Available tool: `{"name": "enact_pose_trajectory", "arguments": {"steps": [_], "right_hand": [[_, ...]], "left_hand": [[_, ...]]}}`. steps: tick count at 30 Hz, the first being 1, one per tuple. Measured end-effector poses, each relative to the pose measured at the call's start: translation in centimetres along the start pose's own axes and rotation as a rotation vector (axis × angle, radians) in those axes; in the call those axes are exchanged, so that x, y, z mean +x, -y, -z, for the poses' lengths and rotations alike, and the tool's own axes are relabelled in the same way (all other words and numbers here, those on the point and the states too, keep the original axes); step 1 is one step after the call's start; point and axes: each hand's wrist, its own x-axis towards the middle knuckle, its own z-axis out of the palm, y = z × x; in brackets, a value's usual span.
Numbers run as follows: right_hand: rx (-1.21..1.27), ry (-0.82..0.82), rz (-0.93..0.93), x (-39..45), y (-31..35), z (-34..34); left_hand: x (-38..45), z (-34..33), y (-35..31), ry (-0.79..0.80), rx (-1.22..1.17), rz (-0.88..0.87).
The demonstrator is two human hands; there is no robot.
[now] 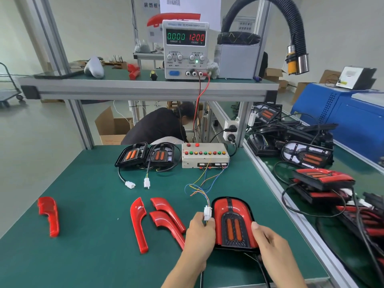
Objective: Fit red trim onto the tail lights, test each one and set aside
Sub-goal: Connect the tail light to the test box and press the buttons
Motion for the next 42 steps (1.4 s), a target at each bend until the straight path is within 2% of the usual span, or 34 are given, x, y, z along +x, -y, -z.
{"name": "enact_pose_trajectory", "arguments": {"steps": [6, 8, 10, 12, 14, 18, 22, 24, 28, 31, 36, 38, 42], "right_hand": [[0.035, -0.042, -0.060, 0.7, 0.1, -0.6], [-0.035, -0.139, -0.057, 0.8, -0.2, -0.7], [-0.081, -0.307, 0.037, 0.3, 0.1, -1.0], [-0.114, -0.375, 0.188, -0.6, 1.6, -1.7], [-0.142, -0.321, 0.278, -0.8, 3.5, -2.5], [-0.286, -0.017, 0.266, 1.6, 7.6, -4.0], [-0.287, -0.017, 0.245, 4.6, 9.6, -4.2], [-0.254, 0.009, 0.223, 5.7, 9.4, -4.2], [-0.087, 0.082, 0.159, 6.0, 7.9, -4.4], [0.076, 0.186, 0.119, 5.3, 7.5, -4.9], [0.085, 0.262, 0.104, 5.1, 7.5, -5.2], [0.049, 0.228, 0.131, 5.3, 7.5, -5.2], [-0.267, -0.016, 0.217, 5.3, 7.9, -5.4]], "left_hand": [[-0.9, 0.9, -1.1, -0.195, 0.315, -0.221], [-1.0, 1.3, -1.3, -0.252, 0.356, -0.281], [-1.1, 1.6, -1.5, -0.254, 0.342, -0.294], [-0.9, 1.7, -1.9, -0.176, 0.235, -0.246], [-0.9, 1.6, -2.6, -0.091, 0.090, -0.195], [-0.7, 1.2, -4.2, 0.021, -0.001, -0.261], [-0.2, 1.4, -5.3, 0.129, 0.046, -0.345], [0.2, 1.7, -5.3, 0.142, 0.033, -0.287], [2.3, 2.5, -5.4, 0.027, -0.032, -0.197], [3.4, 2.2, -6.8, 0.119, -0.056, -0.141], [5.0, 2.2, -8.3, 0.267, -0.061, 0.016], [5.2, 2.3, -8.9, 0.287, -0.128, 0.101], [5.4, 1.7, -9.3, 0.217, -0.159, 0.138]]}}
